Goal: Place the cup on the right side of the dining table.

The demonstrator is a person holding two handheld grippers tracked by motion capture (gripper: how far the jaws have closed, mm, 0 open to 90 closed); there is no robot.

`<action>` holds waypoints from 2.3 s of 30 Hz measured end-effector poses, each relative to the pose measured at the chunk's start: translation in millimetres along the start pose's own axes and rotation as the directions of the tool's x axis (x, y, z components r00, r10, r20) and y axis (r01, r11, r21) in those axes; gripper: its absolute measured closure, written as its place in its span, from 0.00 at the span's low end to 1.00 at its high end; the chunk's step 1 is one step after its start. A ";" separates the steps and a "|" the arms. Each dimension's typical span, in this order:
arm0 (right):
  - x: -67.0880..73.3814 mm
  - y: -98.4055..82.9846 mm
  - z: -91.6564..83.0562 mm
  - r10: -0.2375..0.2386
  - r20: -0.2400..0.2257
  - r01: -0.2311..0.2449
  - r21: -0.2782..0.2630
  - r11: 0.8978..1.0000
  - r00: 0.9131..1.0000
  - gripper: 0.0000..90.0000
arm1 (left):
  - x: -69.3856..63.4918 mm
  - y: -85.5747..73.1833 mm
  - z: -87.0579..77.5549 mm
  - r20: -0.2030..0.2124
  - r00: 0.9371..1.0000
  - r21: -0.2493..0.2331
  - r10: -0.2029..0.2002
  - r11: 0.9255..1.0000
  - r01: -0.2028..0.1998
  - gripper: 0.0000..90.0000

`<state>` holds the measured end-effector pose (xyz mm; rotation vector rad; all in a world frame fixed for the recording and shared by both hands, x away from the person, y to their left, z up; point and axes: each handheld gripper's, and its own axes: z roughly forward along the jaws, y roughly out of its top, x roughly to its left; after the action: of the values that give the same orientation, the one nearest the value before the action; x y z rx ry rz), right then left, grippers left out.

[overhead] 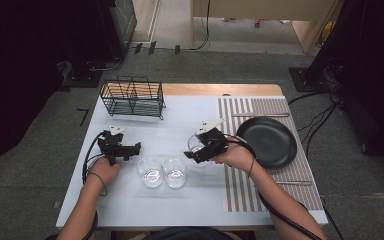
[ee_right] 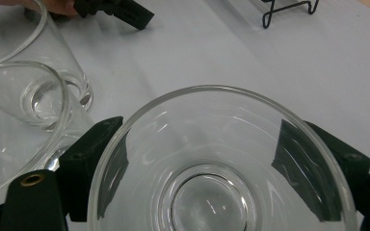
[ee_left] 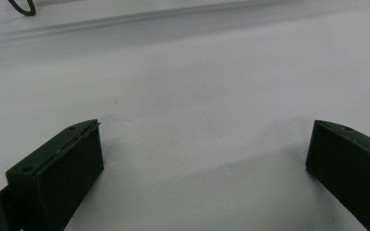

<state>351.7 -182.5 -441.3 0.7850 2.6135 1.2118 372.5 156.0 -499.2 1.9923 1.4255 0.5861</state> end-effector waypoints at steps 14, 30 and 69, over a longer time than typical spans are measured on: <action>-2.6 1.2 1.8 0.030 0.029 -0.030 -0.007 1.000 0.999 0.20 | 0.0 0.0 0.0 0.000 1.000 0.000 0.000 1.000 0.000 0.00; -7.6 2.6 4.9 0.054 0.081 -0.052 -0.024 0.998 0.995 0.20 | -0.1 -0.1 -0.1 -0.001 1.000 -0.001 0.001 1.000 -0.001 0.00; -22.2 8.2 7.9 0.132 0.183 -0.125 -0.049 0.991 0.974 0.20 | -0.3 -0.3 -0.1 -0.002 1.000 -0.003 0.000 1.000 0.000 0.00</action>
<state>376.5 -184.4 -442.1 1.0216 2.4160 1.1535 372.1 155.9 -499.3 1.9903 1.4245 0.5899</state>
